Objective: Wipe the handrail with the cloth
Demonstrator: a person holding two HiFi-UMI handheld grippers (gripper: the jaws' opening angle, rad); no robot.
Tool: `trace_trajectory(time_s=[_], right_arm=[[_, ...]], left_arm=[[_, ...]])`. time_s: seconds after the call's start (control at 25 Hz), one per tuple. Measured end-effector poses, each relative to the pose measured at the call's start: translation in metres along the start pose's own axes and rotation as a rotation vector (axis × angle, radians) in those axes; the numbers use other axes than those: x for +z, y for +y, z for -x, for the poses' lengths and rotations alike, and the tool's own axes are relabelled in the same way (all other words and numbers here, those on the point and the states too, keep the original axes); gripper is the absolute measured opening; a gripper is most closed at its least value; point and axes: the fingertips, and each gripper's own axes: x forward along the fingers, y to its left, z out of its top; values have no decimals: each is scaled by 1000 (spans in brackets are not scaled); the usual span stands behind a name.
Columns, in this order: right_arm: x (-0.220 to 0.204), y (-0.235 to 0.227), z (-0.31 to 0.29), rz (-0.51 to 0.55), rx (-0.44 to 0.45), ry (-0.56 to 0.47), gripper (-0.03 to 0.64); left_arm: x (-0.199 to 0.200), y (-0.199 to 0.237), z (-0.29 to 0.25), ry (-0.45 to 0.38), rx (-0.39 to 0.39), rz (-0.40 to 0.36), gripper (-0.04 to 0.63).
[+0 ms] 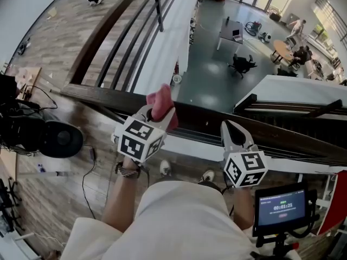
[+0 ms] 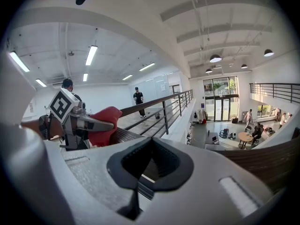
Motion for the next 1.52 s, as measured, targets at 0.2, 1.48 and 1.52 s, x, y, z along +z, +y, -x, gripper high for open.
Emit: trace_trajectory(time_s=[0.2, 1.48, 1.52], right_arm=[[5, 4, 2, 3, 12, 2, 3], [-3, -4, 5, -3, 1, 13, 3], [-4, -5, 5, -3, 1, 14, 3]], left_arm=[[2, 9, 9, -4, 30, 14, 35], [-12, 89, 49, -96, 314, 46, 34], [-12, 89, 49, -104, 315, 49, 35]])
